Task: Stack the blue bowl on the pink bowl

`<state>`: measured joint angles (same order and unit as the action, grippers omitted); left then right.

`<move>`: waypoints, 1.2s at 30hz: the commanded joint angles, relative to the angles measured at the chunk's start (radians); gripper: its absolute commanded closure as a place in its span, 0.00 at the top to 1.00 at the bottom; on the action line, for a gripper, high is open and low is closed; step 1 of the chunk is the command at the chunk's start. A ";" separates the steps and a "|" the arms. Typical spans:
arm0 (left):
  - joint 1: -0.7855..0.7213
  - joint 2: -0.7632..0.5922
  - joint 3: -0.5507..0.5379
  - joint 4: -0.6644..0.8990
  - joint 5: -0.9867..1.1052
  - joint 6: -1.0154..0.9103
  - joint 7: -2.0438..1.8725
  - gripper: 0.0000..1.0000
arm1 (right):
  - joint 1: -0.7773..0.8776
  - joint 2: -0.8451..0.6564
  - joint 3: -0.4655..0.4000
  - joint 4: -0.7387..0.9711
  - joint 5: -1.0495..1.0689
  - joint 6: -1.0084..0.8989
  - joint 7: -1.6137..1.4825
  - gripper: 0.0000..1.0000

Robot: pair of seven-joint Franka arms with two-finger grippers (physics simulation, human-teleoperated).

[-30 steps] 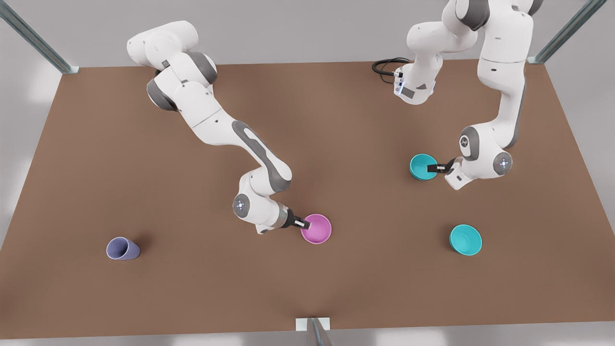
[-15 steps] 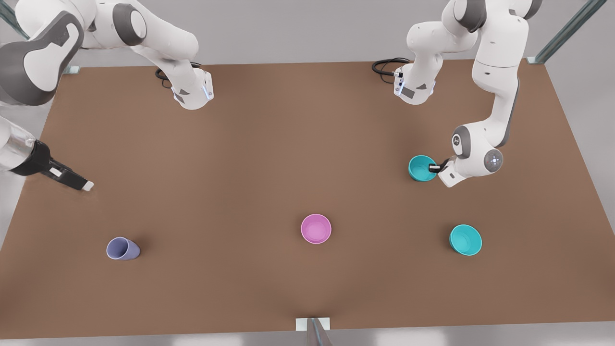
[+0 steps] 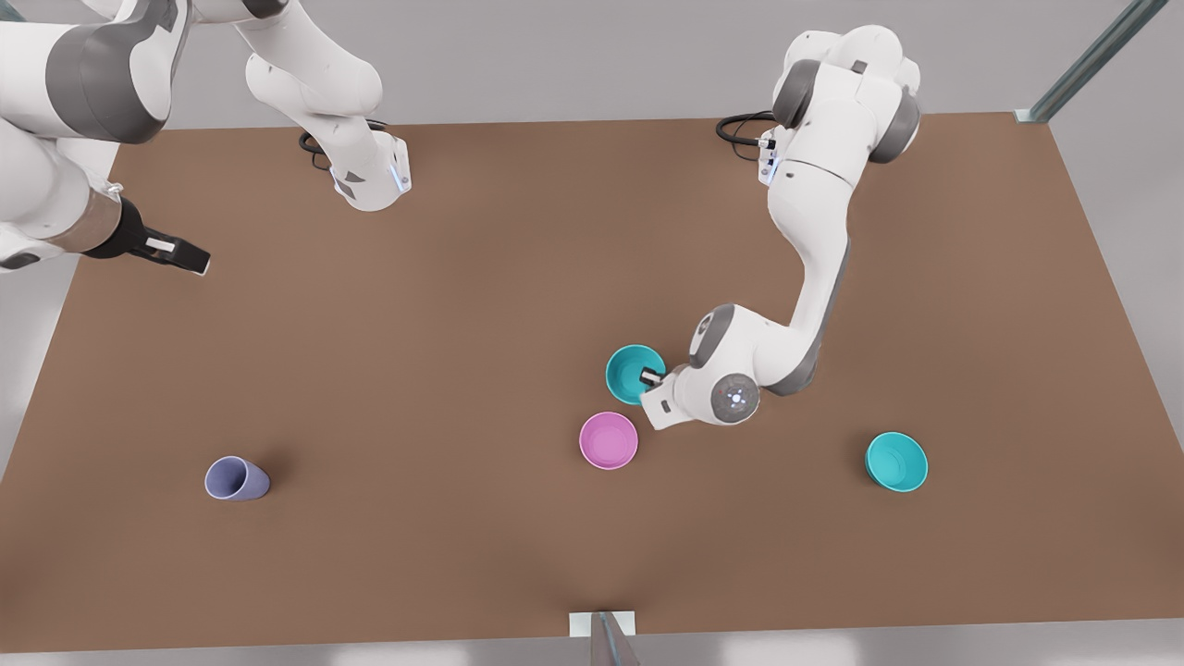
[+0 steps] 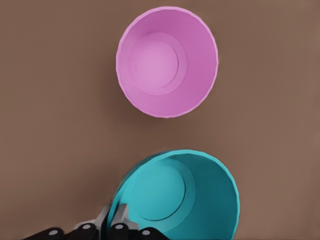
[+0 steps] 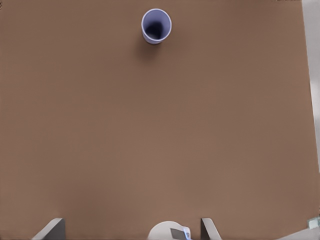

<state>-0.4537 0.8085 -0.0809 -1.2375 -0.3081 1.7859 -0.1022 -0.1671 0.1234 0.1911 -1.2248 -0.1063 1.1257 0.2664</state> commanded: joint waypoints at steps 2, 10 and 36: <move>-0.003 0.081 -0.033 0.125 -0.022 -0.076 -0.685 0.21 | 0.000 0.001 0.001 0.001 -0.001 -0.009 -0.174 1.00; 0.038 0.090 -0.037 0.127 0.009 0.070 -0.685 0.21 | -0.002 0.005 0.001 0.001 0.001 -0.011 -0.176 1.00; 0.050 0.113 -0.068 0.089 0.009 0.299 -0.599 0.21 | 0.000 0.029 -0.002 -0.001 0.001 -0.018 -0.173 1.00</move>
<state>-0.4035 0.9198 -0.1478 -1.1493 -0.2947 2.0882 -0.6444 -0.1685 0.1519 0.1882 -1.2260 -0.1060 1.1093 0.1160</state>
